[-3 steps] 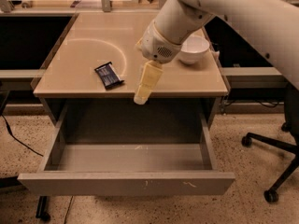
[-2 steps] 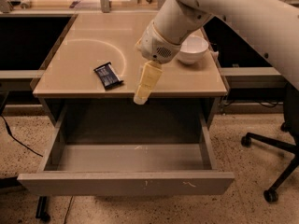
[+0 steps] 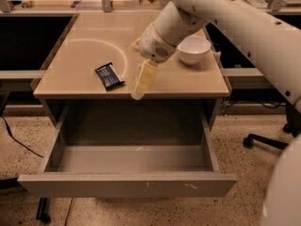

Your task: Place rxbar blueberry into top drawer

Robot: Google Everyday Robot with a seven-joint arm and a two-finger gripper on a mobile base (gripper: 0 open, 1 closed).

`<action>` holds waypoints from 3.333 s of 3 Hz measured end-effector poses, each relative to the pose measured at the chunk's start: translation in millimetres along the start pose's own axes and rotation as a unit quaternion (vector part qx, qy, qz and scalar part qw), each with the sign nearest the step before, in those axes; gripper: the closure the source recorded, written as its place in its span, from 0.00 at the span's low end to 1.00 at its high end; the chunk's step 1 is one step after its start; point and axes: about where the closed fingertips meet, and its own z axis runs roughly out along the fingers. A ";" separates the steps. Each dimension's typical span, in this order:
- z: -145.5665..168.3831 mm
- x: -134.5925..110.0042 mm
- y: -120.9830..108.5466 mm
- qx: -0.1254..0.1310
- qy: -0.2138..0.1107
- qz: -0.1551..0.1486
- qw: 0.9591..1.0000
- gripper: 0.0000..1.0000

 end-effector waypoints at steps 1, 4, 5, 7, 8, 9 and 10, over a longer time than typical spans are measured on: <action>29.5 -3.4 -37.6 -0.038 -0.024 -0.014 0.999 0.00; 75.8 -40.9 -97.0 -0.074 -0.098 -0.030 0.992 0.00; 77.5 -37.4 -93.0 -0.069 -0.094 -0.020 0.993 0.00; 90.9 -17.2 -54.7 -0.022 -0.104 0.006 0.994 0.00; 90.9 -17.2 -54.7 -0.022 -0.104 0.006 0.994 0.00; 91.0 -17.2 -54.7 -0.022 -0.104 0.006 0.994 0.18; 91.0 -17.2 -54.7 -0.022 -0.104 0.006 0.994 0.41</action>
Offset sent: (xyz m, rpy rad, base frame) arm 0.1189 0.0868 -0.0184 0.1920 0.1140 0.1933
